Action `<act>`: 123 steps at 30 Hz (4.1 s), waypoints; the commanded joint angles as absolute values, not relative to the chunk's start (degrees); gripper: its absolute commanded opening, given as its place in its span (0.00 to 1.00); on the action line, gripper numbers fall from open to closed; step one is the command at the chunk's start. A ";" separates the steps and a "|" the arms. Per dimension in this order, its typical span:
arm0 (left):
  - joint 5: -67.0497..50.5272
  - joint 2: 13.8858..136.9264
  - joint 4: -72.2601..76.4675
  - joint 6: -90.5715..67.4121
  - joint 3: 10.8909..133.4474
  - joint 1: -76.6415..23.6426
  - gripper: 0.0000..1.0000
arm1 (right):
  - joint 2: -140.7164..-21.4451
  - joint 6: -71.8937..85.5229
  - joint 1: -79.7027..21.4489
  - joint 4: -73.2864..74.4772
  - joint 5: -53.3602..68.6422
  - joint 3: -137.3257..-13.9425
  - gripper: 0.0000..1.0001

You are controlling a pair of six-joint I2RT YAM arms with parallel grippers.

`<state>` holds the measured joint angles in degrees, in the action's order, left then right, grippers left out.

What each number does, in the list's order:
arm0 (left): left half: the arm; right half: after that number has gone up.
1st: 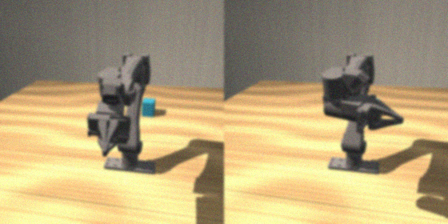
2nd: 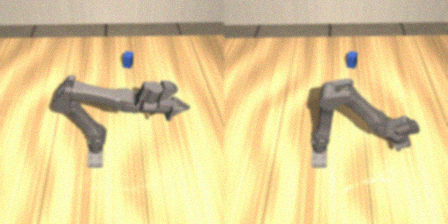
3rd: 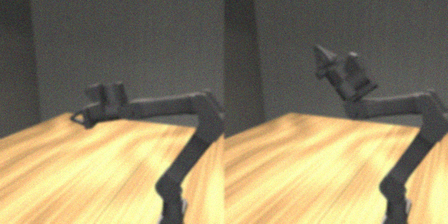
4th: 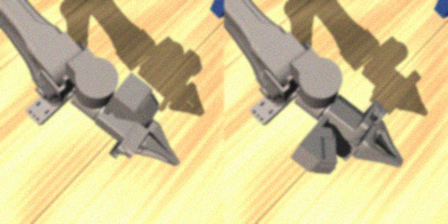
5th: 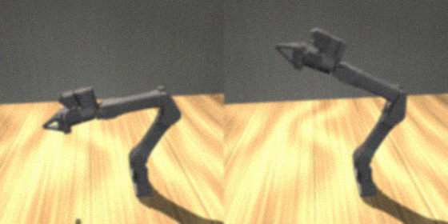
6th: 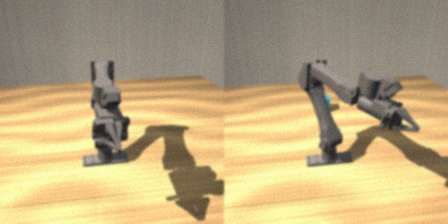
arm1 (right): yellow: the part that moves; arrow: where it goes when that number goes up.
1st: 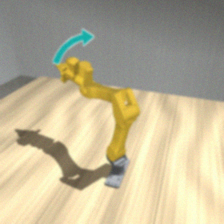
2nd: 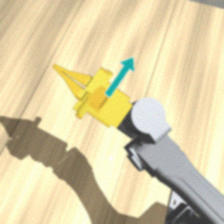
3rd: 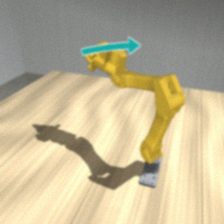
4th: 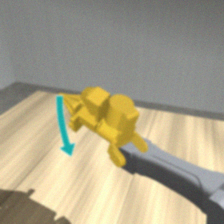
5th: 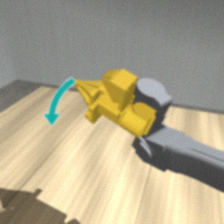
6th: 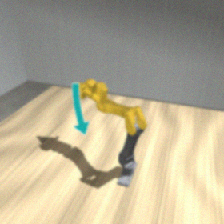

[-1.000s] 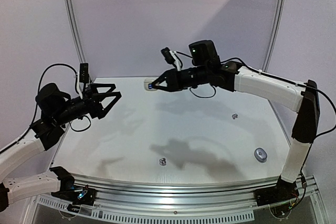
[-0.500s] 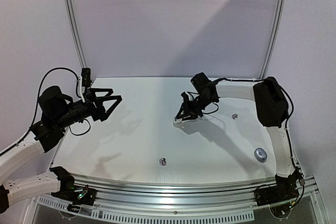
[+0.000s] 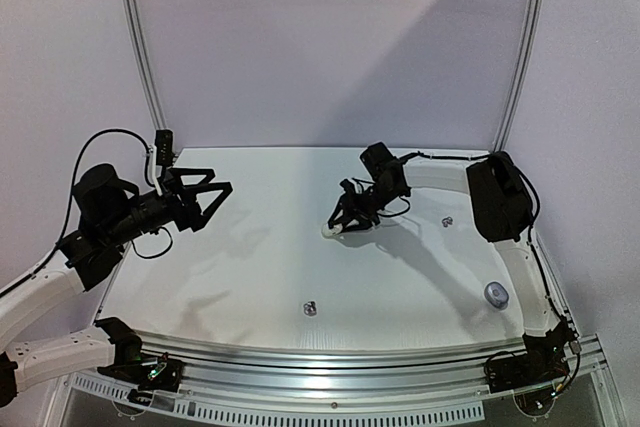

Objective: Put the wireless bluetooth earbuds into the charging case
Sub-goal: Place the charging case with the earbuds at the center of the board, then pick up the charging case from the center of the board, then pass from the right arm to the left

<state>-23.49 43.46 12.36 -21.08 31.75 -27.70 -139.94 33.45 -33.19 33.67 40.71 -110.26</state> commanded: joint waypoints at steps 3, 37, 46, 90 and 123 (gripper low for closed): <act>-23.55 43.59 12.26 -20.75 30.62 -27.16 0.99 | -141.87 33.27 -32.17 37.43 37.50 -113.23 0.58; -21.98 39.30 17.16 -21.21 24.70 -26.72 0.99 | -85.16 49.25 -27.42 68.23 -14.92 -56.32 0.99; -21.35 38.52 16.58 -20.04 24.83 -26.72 0.99 | -81.51 47.45 -20.55 50.64 -4.82 -45.40 0.99; -22.17 39.02 16.99 -19.14 24.65 -26.54 0.99 | -84.87 39.21 -19.07 46.29 2.84 -43.68 0.59; -53.16 46.77 5.87 -14.73 41.71 -26.28 0.98 | -101.08 -47.32 -71.91 11.72 -34.25 -98.10 0.09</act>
